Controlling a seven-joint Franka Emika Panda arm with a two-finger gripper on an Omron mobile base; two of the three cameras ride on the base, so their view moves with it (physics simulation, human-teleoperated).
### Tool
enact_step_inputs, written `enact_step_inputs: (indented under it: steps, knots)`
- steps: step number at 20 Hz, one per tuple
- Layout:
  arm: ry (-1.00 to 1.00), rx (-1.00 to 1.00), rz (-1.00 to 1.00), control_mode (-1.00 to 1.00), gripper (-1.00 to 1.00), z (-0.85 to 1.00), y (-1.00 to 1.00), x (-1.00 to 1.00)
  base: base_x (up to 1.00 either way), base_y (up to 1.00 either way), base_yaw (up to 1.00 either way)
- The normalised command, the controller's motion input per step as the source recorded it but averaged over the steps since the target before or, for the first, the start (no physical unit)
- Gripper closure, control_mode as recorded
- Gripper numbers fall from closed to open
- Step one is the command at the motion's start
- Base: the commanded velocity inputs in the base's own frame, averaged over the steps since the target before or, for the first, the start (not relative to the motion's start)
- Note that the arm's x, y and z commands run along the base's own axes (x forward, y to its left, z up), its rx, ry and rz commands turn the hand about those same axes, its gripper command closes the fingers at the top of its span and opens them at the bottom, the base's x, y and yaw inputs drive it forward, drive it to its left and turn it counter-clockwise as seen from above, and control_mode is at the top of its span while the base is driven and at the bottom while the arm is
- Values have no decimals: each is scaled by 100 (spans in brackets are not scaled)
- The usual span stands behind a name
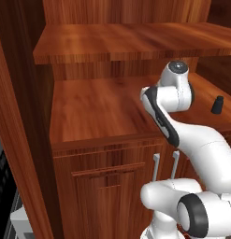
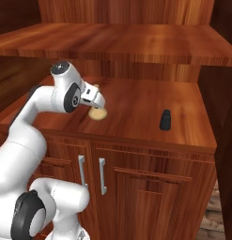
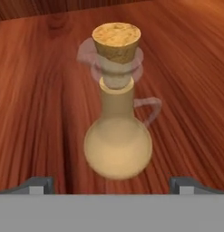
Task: Retrieve the bottle and the shaker from the cabinet and place them next to the mixing bowl on the counter. Then add garlic from the fridge to the mixing bowl.
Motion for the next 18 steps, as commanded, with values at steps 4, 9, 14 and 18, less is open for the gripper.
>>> enact_step_inputs:
  steps: [4,9,14,18]
  knots:
    - [0,0,0,-100,-100,0,0,37,0,0,0]
    - [0,0,0,-100,-100,-15,-2,12,0,0,0]
    - [0,0,0,-100,-100,-38,0,1,0,0,0]
    - [0,0,0,-100,-100,-44,0,18,0,0,0]
